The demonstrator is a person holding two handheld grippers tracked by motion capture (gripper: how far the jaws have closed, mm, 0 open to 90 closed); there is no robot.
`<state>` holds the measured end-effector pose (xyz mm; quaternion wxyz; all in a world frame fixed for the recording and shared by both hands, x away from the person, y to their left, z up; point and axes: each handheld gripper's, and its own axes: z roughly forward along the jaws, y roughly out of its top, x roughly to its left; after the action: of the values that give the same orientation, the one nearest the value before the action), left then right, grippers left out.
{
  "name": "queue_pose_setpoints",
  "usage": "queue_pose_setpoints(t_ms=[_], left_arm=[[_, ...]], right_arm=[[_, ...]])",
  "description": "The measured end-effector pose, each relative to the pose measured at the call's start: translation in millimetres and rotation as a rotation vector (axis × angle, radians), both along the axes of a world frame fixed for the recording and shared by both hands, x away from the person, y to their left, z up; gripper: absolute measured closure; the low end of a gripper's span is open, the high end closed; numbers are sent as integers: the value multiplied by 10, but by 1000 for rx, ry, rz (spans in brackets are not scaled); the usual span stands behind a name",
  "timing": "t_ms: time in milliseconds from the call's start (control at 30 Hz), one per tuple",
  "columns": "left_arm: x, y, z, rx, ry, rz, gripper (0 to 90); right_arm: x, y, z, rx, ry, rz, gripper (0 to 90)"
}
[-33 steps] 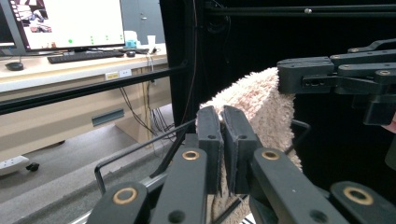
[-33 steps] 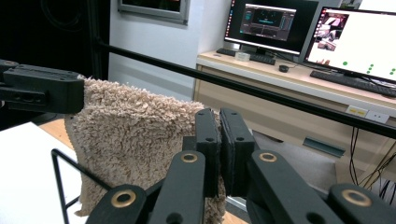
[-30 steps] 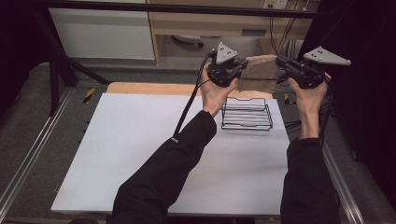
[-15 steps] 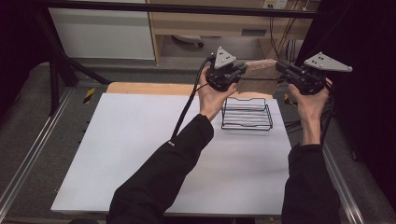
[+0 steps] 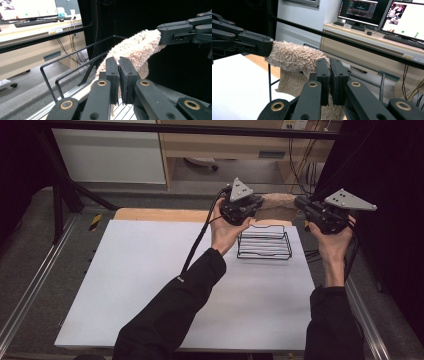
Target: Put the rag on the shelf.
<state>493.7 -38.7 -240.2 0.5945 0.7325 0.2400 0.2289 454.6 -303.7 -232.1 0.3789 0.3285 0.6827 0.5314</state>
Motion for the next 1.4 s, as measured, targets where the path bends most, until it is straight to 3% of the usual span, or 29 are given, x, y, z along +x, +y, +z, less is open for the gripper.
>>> queue_pose_setpoints(t_ms=[467, 600, 733, 933, 1033, 1167, 1400], left_arm=[[-62, 2, -87, 36, 24, -19, 845], [-110, 54, -5, 32, 28, -18, 814], [-139, 115, 165, 2, 23, -17, 798], [-55, 46, 326, 7, 40, -9, 846], [16, -26, 295, 14, 74, -15, 881], [71, -97, 177, 63, 117, -27, 895], [29, -100, 0, 119, 137, -63, 897]], right_arm=[[-83, -7, -210, 3, 33, 7, 861], [-89, -17, -235, 4, 33, 10, 861], [-83, -11, -270, -5, 35, 13, 861], [-84, -10, -308, -9, 35, 20, 861], [-84, -14, -309, -13, 33, 23, 860], [-81, -12, -315, -22, 31, 24, 858], [-85, -37, -309, 11, 50, 31, 810]])
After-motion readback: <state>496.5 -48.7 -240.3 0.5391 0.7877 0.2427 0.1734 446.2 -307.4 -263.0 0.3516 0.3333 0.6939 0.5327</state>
